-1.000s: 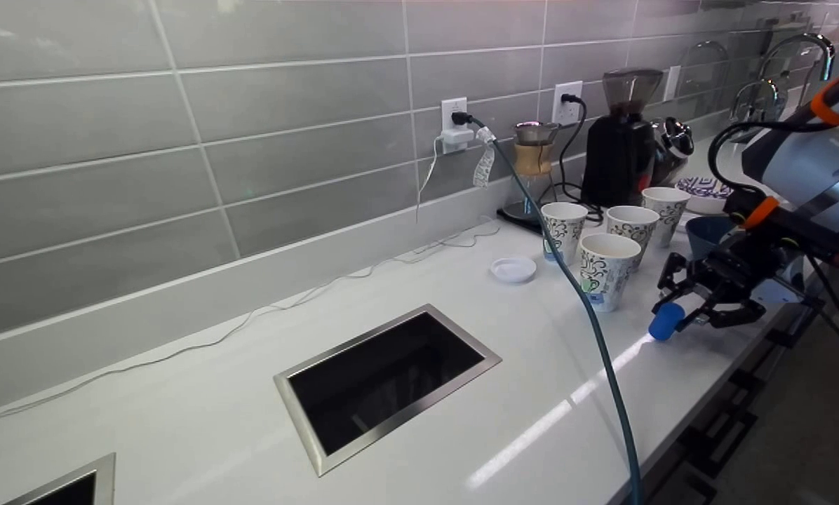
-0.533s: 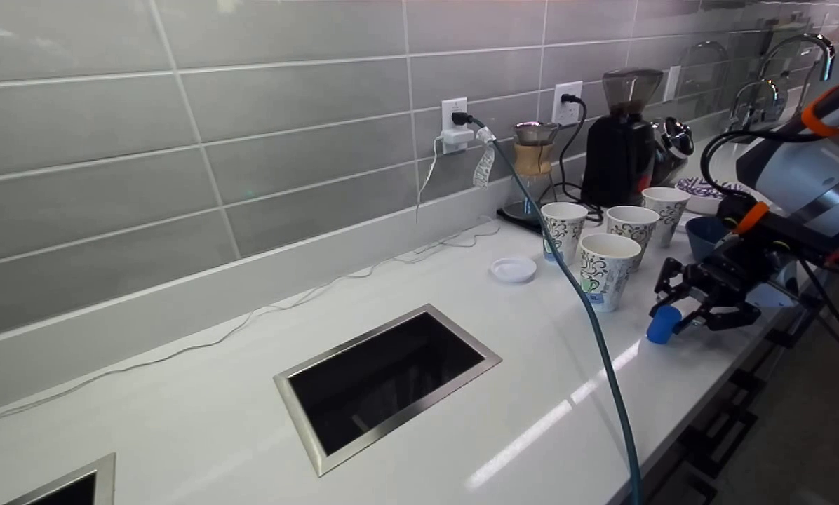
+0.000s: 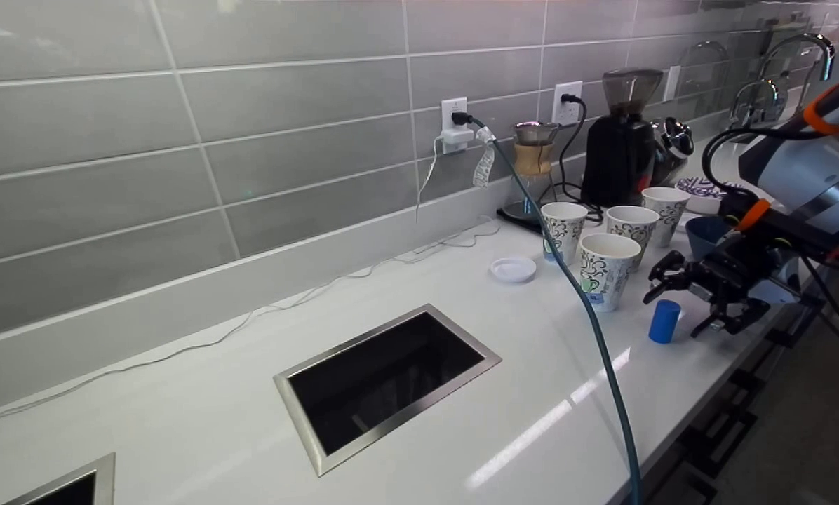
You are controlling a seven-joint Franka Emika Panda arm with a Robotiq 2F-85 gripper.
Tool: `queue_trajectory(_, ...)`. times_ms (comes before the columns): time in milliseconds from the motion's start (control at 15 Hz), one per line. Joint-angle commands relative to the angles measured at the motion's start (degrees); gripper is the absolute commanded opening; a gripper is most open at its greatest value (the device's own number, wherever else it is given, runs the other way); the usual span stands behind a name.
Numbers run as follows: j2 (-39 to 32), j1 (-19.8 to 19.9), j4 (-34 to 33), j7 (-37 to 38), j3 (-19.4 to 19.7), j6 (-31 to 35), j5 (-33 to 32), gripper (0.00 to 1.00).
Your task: Position the blue cylinder upright
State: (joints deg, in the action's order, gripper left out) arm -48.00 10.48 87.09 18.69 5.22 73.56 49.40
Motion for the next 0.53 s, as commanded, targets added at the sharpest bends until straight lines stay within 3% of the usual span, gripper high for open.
queue_trajectory(0,-0.9,0.2,-2.2,1.4,0.3,-1.5,1.5,1.0)
queue_trajectory(267,4.8,-1.3,1.7,0.9,1.5,0.4,-0.7,1.0)
queue_trajectory(467,13.5,-4.6,7.7,0.3,3.9,3.8,-6.5,1.0)
